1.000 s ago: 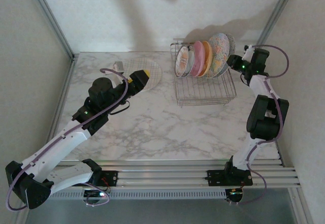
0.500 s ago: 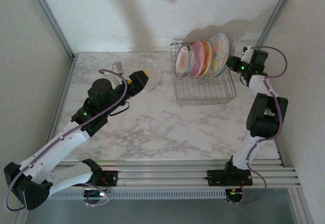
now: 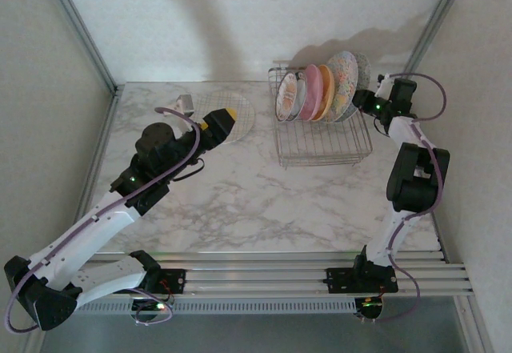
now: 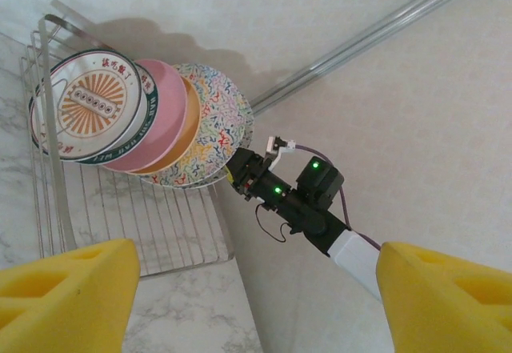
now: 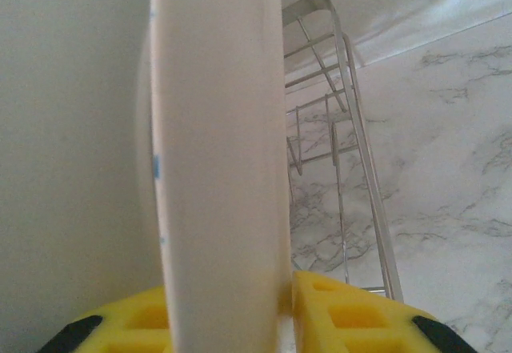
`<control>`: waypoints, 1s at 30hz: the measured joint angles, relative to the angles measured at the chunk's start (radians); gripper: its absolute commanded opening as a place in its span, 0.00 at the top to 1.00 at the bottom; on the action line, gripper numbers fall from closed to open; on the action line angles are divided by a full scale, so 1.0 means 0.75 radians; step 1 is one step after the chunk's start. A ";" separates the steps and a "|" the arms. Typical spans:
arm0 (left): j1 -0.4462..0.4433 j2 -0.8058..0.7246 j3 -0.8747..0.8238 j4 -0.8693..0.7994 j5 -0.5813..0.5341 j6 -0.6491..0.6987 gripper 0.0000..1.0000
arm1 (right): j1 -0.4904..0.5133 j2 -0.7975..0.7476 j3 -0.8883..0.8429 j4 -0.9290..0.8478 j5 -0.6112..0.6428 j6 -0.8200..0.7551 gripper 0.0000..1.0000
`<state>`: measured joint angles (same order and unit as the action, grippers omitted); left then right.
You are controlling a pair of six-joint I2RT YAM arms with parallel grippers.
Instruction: Unload the plates from the dish rack
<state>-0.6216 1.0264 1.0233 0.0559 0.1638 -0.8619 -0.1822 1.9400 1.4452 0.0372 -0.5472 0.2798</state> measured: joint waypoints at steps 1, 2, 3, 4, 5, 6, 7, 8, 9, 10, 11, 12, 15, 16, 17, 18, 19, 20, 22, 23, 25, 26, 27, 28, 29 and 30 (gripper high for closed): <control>-0.002 0.000 0.005 0.000 0.001 0.004 0.23 | 0.004 0.003 0.002 0.000 0.001 -0.001 0.73; -0.002 0.000 0.009 0.000 0.001 0.005 0.22 | 0.006 0.005 0.003 -0.001 0.001 -0.001 0.75; -0.003 0.000 0.013 -0.001 0.001 0.007 0.23 | 0.009 0.007 0.005 -0.001 0.004 -0.005 0.75; -0.005 0.000 0.019 0.000 0.000 0.009 0.22 | 0.011 0.007 0.009 -0.004 0.009 -0.009 0.77; -0.005 0.000 0.022 0.001 0.000 0.009 0.22 | 0.011 0.007 0.013 -0.008 0.019 -0.010 0.79; -0.005 -0.001 0.023 0.004 0.001 0.009 0.23 | 0.011 0.008 0.016 -0.013 0.031 -0.015 0.81; -0.006 -0.001 0.025 0.005 0.001 0.010 0.23 | 0.011 0.008 0.018 -0.020 0.043 -0.020 0.83; -0.006 -0.001 0.025 0.006 0.001 0.009 0.23 | 0.011 0.008 0.018 -0.028 0.064 -0.024 0.86; -0.007 -0.001 0.025 0.006 0.001 0.010 0.22 | 0.012 0.008 0.019 -0.034 0.074 -0.030 0.87; -0.007 -0.001 0.025 0.007 0.001 0.011 0.23 | 0.014 0.008 0.022 -0.045 0.096 -0.033 0.89; -0.007 -0.001 0.025 0.008 0.001 0.014 0.22 | 0.016 0.008 0.028 -0.055 0.114 -0.035 0.90; -0.007 -0.001 0.025 0.009 0.001 0.015 0.22 | 0.021 0.008 0.032 -0.063 0.124 -0.037 0.91; -0.007 0.000 0.025 0.009 0.001 0.020 0.22 | 0.046 0.008 0.050 -0.083 0.166 -0.049 0.95; -0.007 -0.001 0.025 0.009 0.000 0.023 0.22 | 0.055 0.008 0.055 -0.091 0.184 -0.054 0.96; -0.007 -0.001 0.025 0.009 0.000 0.024 0.22 | 0.066 0.008 0.060 -0.098 0.202 -0.059 0.97; -0.007 -0.001 0.025 0.009 0.000 0.027 0.22 | 0.075 0.007 0.061 -0.102 0.220 -0.062 0.98; -0.007 -0.001 0.025 0.009 0.000 0.030 0.22 | 0.085 0.004 0.061 -0.106 0.241 -0.065 0.99; -0.007 0.000 0.025 0.009 0.000 0.031 0.22 | 0.095 0.002 0.061 -0.109 0.257 -0.066 1.00; -0.007 -0.001 0.025 0.010 0.000 0.034 0.22 | 0.114 -0.005 0.061 -0.116 0.293 -0.066 1.00; -0.007 0.000 0.025 0.011 0.000 0.034 0.22 | 0.123 -0.009 0.061 -0.122 0.312 -0.066 1.00; -0.007 0.000 0.025 0.016 0.000 0.034 0.22 | 0.137 -0.021 0.056 -0.130 0.341 -0.065 1.00; -0.007 0.000 0.025 0.019 0.000 0.034 0.22 | 0.144 -0.032 0.049 -0.136 0.360 -0.065 1.00; -0.007 0.000 0.025 0.019 0.000 0.034 0.22 | 0.150 -0.043 0.043 -0.142 0.375 -0.065 1.00; -0.007 0.000 0.025 0.019 0.000 0.034 0.22 | 0.158 -0.063 0.032 -0.147 0.398 -0.065 1.00; -0.007 0.001 0.025 0.019 0.000 0.034 0.22 | 0.165 -0.082 0.023 -0.154 0.422 -0.066 1.00; -0.007 0.001 0.025 0.019 0.000 0.035 0.22 | 0.171 -0.098 0.020 -0.160 0.444 -0.065 1.00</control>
<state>-0.6270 1.0271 1.0420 0.0700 0.1638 -0.8360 -0.0536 1.8664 1.4601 -0.0830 -0.2142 0.2310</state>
